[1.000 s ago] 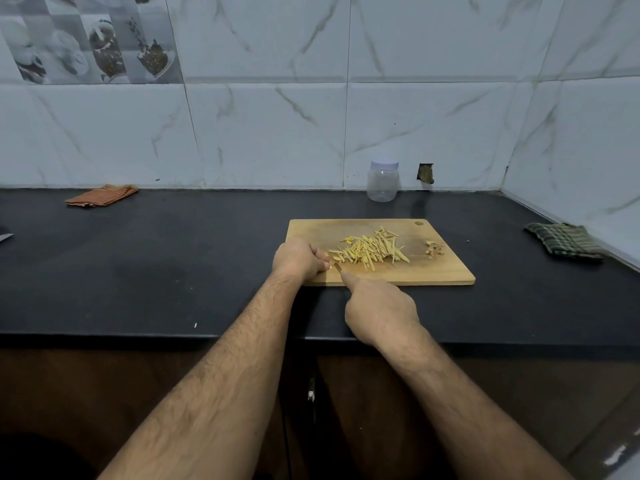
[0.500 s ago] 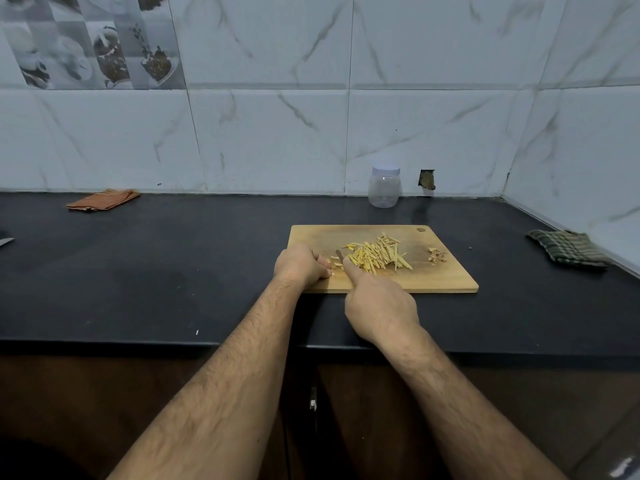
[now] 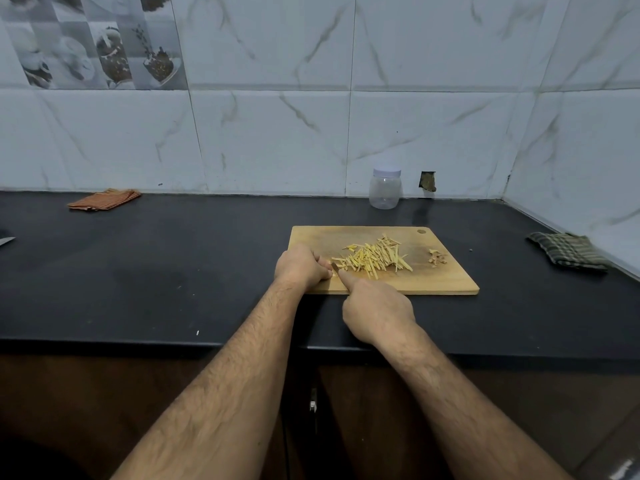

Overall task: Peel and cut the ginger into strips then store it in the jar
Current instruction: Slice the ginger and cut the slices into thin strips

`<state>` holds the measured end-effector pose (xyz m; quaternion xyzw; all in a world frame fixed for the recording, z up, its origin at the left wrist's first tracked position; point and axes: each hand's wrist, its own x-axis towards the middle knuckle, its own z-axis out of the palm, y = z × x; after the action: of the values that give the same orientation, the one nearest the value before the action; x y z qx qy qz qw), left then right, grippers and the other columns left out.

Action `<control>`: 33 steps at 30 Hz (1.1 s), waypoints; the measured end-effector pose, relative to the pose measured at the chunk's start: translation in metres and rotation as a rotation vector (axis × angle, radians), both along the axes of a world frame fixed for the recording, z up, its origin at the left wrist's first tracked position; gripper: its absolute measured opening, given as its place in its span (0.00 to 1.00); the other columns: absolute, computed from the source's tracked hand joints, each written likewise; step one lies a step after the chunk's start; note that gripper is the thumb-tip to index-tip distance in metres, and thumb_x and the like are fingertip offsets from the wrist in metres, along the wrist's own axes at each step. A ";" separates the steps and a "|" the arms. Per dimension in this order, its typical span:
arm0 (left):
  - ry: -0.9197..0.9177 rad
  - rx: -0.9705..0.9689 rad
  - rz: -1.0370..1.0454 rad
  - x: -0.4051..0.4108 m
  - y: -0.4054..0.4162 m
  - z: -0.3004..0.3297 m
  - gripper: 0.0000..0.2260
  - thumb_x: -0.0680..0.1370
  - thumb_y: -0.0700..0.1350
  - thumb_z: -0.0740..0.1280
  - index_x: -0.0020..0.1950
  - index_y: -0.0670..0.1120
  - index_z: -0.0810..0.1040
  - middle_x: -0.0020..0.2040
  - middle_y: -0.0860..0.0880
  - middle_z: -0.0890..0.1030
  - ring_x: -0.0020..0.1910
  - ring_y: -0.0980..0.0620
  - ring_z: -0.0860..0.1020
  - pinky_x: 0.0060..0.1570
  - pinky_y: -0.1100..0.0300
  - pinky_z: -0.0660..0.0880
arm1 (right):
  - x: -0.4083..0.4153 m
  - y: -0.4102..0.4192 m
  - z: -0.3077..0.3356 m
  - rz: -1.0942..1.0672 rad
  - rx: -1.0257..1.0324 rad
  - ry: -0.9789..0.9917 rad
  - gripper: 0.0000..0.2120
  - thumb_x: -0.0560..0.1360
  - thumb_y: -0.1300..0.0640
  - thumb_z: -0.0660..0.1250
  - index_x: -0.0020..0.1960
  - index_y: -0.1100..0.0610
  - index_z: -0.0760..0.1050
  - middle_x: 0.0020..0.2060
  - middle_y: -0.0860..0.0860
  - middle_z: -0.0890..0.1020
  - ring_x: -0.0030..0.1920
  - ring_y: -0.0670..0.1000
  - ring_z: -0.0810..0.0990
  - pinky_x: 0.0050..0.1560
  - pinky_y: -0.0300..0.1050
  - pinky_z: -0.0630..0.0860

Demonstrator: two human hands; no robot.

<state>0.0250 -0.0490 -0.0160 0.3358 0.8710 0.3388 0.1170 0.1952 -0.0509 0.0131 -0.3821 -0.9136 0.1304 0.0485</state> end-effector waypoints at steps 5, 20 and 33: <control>0.004 -0.001 0.006 -0.002 0.001 -0.001 0.01 0.74 0.47 0.74 0.43 0.51 0.85 0.49 0.57 0.84 0.55 0.55 0.78 0.54 0.59 0.76 | 0.000 0.000 0.000 -0.015 -0.014 -0.020 0.32 0.80 0.61 0.57 0.80 0.42 0.54 0.67 0.52 0.76 0.65 0.55 0.75 0.56 0.49 0.74; -0.012 0.001 0.008 -0.001 0.000 0.000 0.02 0.74 0.46 0.74 0.41 0.52 0.84 0.46 0.58 0.84 0.53 0.55 0.78 0.46 0.62 0.72 | -0.001 -0.001 0.000 0.023 0.011 -0.007 0.32 0.80 0.61 0.57 0.80 0.41 0.54 0.66 0.52 0.77 0.63 0.55 0.76 0.57 0.51 0.75; -0.003 0.003 0.026 -0.003 0.002 -0.002 0.03 0.73 0.47 0.74 0.40 0.53 0.84 0.46 0.58 0.83 0.55 0.55 0.77 0.49 0.62 0.73 | -0.002 -0.005 0.000 0.024 -0.001 -0.082 0.36 0.78 0.64 0.58 0.80 0.40 0.52 0.65 0.53 0.77 0.63 0.56 0.76 0.54 0.50 0.74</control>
<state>0.0218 -0.0466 -0.0182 0.3242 0.8745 0.3423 0.1135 0.1928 -0.0554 0.0133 -0.3759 -0.9193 0.1158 0.0094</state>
